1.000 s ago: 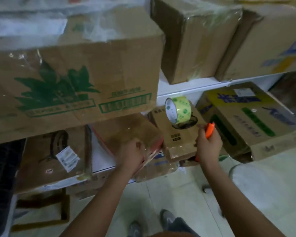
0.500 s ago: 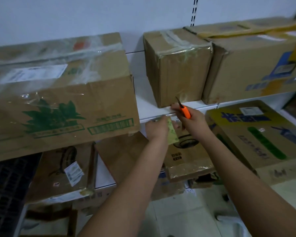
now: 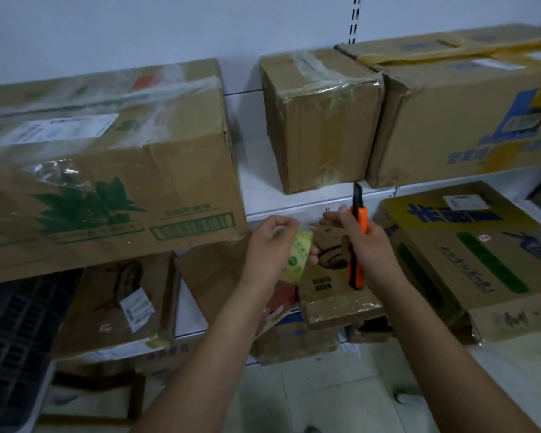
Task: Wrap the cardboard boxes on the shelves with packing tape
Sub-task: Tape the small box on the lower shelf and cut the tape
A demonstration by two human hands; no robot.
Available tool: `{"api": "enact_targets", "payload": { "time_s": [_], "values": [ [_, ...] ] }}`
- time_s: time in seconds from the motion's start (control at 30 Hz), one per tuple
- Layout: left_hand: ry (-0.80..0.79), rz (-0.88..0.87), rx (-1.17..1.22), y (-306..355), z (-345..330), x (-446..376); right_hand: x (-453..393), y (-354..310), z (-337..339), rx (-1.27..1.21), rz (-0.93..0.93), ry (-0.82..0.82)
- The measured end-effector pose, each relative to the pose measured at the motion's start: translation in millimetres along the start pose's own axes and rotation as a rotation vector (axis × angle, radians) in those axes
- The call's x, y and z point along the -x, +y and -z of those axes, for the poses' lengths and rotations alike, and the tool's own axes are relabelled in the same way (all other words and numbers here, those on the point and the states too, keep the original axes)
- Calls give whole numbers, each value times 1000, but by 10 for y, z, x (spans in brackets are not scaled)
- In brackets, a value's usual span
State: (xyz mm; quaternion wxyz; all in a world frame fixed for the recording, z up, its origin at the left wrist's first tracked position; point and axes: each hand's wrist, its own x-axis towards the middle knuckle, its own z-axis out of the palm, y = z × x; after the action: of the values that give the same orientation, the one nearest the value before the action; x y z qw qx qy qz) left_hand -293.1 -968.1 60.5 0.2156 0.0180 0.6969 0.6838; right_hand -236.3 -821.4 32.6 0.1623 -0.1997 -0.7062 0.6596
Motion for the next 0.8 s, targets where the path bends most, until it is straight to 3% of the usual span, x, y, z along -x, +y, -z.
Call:
{"api": "enact_targets", "payload": {
  "time_s": [0.13,0.33,0.43,0.5,0.6,0.8],
  "values": [
    [-61,-56,-149,-226,168,39,173,59,-265,138,-7,-201],
    [-118,-65,-384,-667,553,112,184,720,-671,128,-218,-50],
    [-164,-103,-735,-1012,841,48,225,1096,-868,134,-355,-24],
    [-179,-92,-938,-1241,1105,52,154,1327,-887,123,-445,84],
    [-159,-43,-1002,-1626,1554,199,-83,1521,-694,154,-531,240],
    [17,8,-1214,-2092,1868,207,-342,1817,-738,276,-503,175]
  ]
}}
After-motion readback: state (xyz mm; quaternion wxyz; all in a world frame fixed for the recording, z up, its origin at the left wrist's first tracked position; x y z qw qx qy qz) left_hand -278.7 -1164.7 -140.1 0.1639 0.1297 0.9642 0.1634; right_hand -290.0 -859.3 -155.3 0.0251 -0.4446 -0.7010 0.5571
